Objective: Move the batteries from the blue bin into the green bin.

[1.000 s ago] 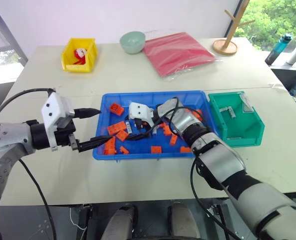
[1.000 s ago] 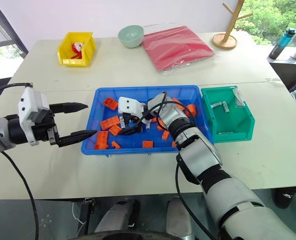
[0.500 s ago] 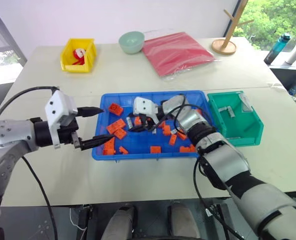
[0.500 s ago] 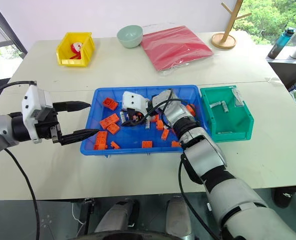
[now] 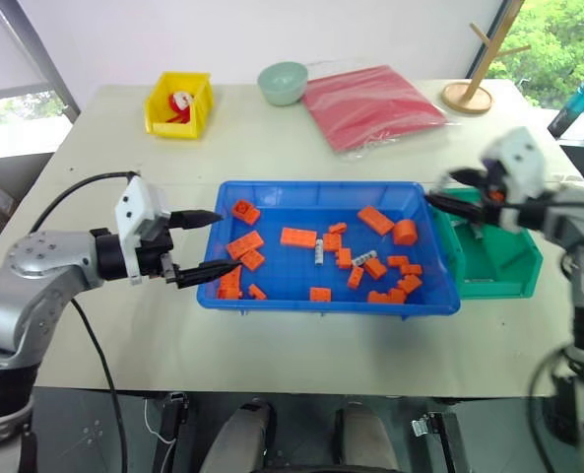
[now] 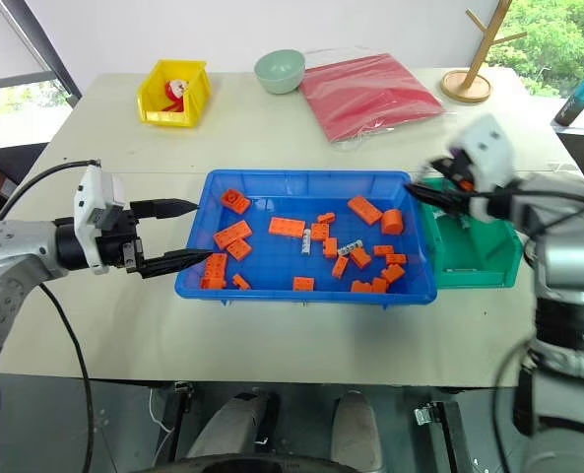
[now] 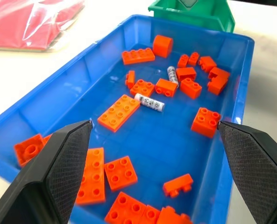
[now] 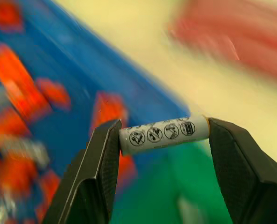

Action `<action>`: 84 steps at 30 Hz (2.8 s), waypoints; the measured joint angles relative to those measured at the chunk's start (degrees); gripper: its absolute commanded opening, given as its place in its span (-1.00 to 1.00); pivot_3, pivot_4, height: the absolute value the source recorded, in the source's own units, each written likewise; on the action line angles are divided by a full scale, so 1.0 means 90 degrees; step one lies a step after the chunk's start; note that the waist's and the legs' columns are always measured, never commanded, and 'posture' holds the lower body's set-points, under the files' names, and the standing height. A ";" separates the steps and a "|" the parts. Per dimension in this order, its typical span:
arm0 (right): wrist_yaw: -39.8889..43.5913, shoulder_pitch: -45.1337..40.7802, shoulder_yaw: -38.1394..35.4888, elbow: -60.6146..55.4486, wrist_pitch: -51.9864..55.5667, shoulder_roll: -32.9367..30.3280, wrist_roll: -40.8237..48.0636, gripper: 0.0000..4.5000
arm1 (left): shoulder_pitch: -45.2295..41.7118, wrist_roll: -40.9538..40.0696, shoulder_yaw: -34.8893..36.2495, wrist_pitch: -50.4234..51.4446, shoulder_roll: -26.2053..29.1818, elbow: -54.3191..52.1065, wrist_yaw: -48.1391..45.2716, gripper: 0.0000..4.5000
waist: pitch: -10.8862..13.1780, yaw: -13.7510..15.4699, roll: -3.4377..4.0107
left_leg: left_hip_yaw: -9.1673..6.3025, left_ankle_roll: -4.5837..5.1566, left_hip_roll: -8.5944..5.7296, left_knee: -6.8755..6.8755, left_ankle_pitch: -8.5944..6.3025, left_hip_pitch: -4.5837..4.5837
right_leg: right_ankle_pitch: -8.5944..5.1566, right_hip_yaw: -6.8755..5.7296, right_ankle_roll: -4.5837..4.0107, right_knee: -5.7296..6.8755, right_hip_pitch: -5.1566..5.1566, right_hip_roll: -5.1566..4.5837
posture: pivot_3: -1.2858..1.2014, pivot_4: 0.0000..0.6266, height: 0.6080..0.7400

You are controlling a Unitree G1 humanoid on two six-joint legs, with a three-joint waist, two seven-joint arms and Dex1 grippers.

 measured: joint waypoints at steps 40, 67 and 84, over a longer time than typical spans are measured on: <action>-0.1505 -0.1251 0.3088 -0.0870 0.3009 0.2080 0.2320 0.96 | 0.0107 0.0199 0.0042 0.0018 -0.0122 -0.0305 0.0237 1.00 | 0.0000 -0.0034 -0.0002 | -0.0002 0.0000 0.0011 -0.0002 0.0000 0.0007 | 0.0000 0.0006 0.0000 -0.0003 0.0001 0.0011 | 0.03 -0.52 0.65; -0.1798 -0.1923 0.3862 0.0576 0.2010 0.2385 0.1331 0.86 | -0.0138 0.0204 0.0030 0.0011 -0.0170 -0.0286 0.0332 1.00 | 0.0000 -0.0044 -0.0002 | -0.0004 -0.0001 0.0010 -0.0001 0.0000 0.0007 | 0.0000 0.0006 0.0000 0.0004 -0.0003 0.0011 | 0.03 -0.52 0.65; -0.1625 -0.1799 0.3876 0.0163 0.2038 0.2216 0.1257 -0.97 | -0.0210 0.0205 0.0025 0.0003 -0.0172 -0.0118 0.0260 1.00 | 0.0000 -0.0035 -0.0002 | -0.0005 0.0000 0.0009 -0.0001 0.0000 0.0006 | 0.0000 0.0006 0.0000 0.0004 -0.0004 0.0011 | 0.03 -0.52 0.65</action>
